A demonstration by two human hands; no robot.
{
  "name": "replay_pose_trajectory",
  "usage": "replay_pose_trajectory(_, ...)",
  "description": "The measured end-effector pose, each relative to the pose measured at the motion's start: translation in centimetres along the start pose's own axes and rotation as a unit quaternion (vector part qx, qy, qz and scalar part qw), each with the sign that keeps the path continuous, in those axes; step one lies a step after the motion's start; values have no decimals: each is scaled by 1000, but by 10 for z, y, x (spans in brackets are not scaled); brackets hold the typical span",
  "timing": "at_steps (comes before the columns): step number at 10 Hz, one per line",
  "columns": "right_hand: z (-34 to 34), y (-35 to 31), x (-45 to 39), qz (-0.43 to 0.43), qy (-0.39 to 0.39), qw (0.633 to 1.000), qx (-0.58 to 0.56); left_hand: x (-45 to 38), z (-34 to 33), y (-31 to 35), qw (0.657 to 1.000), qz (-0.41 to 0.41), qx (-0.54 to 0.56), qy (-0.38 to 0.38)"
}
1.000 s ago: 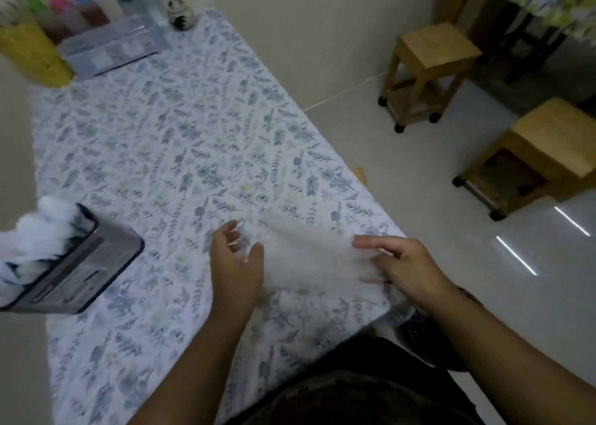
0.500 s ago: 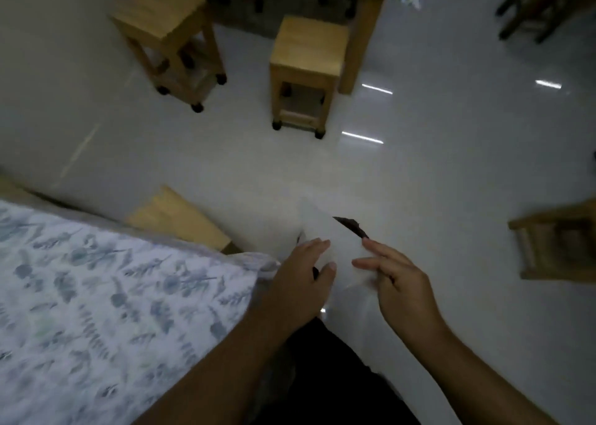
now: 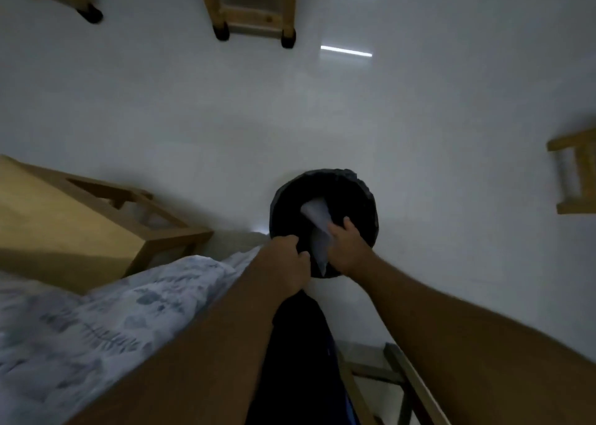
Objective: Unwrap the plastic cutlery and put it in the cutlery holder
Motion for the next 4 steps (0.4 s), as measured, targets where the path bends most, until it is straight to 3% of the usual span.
replay_pose_trajectory(1, 6, 2, -12, -20, -14, 996, 86, -13, -3, -12, 998, 12, -62, -32)
replay_pose_trajectory(2, 25, -25, 17, 30, 0, 982, 188, -1, 10, -13, 994, 51, -101, -10)
replay_pose_trajectory(3, 48, -64, 62, 86, 35, 952, 291, 32, 40, 2, 991, 60, -116, 22)
replay_pose_trajectory(4, 74, -115, 113, 139, 77, 934, 320, 73, 85, 26, 992, 34, -68, 96)
Point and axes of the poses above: each hand's wrist, its own x-axis away from the middle knuckle, its own z-axis out of the back of the hand, y = z × x, the point moved 6 cm from there along -x, towards the middle knuckle, and after that the axes turned 3 degrees about x, right-handed, at the moved point
